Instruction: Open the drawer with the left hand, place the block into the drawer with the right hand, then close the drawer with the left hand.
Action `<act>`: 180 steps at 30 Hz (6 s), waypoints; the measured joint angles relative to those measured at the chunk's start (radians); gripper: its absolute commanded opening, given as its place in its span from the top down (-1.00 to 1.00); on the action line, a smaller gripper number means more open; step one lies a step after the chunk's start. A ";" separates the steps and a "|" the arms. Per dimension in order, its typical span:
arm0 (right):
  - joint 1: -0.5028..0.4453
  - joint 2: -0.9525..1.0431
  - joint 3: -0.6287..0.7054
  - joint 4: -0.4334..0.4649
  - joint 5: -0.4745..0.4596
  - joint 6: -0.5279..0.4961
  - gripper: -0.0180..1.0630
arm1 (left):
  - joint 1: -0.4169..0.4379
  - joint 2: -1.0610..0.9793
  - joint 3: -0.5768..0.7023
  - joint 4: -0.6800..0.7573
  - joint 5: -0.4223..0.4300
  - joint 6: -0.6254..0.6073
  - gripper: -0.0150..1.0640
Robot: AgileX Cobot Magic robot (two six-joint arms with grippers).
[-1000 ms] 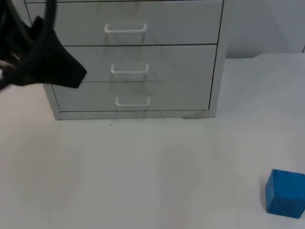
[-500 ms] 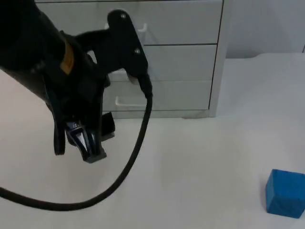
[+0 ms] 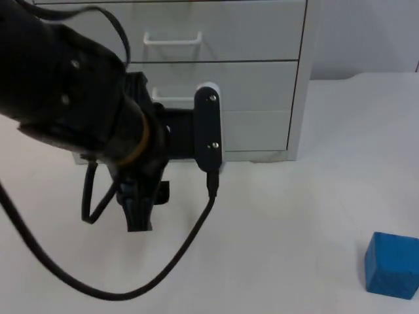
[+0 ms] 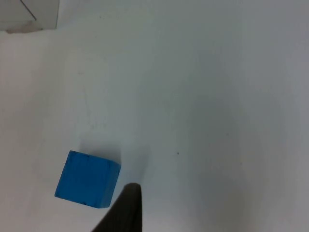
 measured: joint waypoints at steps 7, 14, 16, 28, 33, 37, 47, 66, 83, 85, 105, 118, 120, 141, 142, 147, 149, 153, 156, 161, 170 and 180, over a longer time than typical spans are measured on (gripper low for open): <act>0.000 0.000 0.000 0.000 0.000 0.000 -0.98 | 0.000 0.100 -0.090 0.100 0.050 -0.124 -0.20; 0.000 0.000 0.000 0.000 0.000 0.000 -0.98 | 0.000 0.155 -0.150 0.135 0.055 -0.143 -0.20; 0.000 0.000 0.000 0.000 0.000 0.000 -0.98 | 0.000 0.171 -0.163 0.149 0.055 -0.145 -0.20; 0.000 0.000 0.000 -0.002 -0.006 0.000 -0.98 | 0.000 0.261 -0.225 0.225 0.056 -0.154 -0.20; 0.000 0.000 0.000 -0.002 -0.007 0.000 -0.98 | 0.015 0.301 -0.243 0.242 0.049 -0.182 -0.20; 0.000 0.000 0.000 -0.002 -0.007 0.000 -0.98 | 0.042 0.309 -0.244 0.272 0.038 -0.209 -0.20; 0.000 0.000 0.000 -0.002 -0.010 0.000 -0.98 | 0.069 0.307 -0.246 0.333 -0.009 -0.250 0.04; 0.000 0.000 0.000 -0.007 -0.026 0.000 -0.98 | 0.006 0.201 -0.106 0.167 -0.021 -0.138 0.97; 0.000 0.000 0.000 -0.026 -0.026 0.000 -0.98 | -0.191 0.033 0.135 -0.071 -0.004 -0.162 0.97; 0.000 0.000 0.000 -0.026 -0.026 0.000 -0.98 | -0.201 0.033 0.139 -0.091 -0.006 -0.162 0.97; 0.000 0.000 0.000 -0.026 -0.026 0.000 -0.98 | -0.205 0.012 0.145 -0.192 -0.045 -0.138 -0.37; 0.000 0.000 0.000 -0.026 -0.026 0.000 -0.98 | -0.205 -0.295 0.145 -0.490 0.035 0.014 -0.37; 0.000 0.000 0.000 -0.026 -0.026 0.000 -0.98 | -0.205 -0.364 0.145 -0.566 0.057 0.052 -0.37; 0.000 0.000 0.000 -0.026 -0.016 0.000 -0.98 | 0.020 -0.772 0.145 -0.761 0.215 0.088 -0.37; 0.000 0.000 0.000 -0.026 -0.016 0.000 -0.98 | 0.055 -0.787 0.145 -0.780 0.217 0.088 -0.37; 0.000 0.000 0.000 -0.026 -0.016 0.000 -0.98 | 0.207 -0.863 0.145 -0.884 0.229 0.094 -0.37; 0.000 0.000 0.000 -0.026 -0.016 0.000 -0.98 | 0.277 -0.903 0.145 -0.928 0.257 0.113 -0.37; 0.000 0.000 0.000 -0.026 -0.016 0.000 -0.98 | 0.377 -0.956 0.145 -0.989 0.314 0.150 -0.37; 0.000 0.000 0.000 -0.026 -0.016 0.000 -0.98 | 0.429 -0.975 0.145 -1.023 0.337 0.160 -0.37; 0.000 0.000 0.000 -0.026 -0.016 0.000 -0.98 | 0.531 -0.997 0.145 -1.146 0.353 0.205 -0.37; 0.000 0.000 0.000 -0.026 -0.009 0.000 -0.98 | 0.674 -0.997 0.145 -1.450 0.379 0.471 -0.37; 0.000 0.000 0.000 -0.004 -0.009 0.000 -0.98 | 0.693 -0.997 0.145 -1.451 0.364 0.485 -0.37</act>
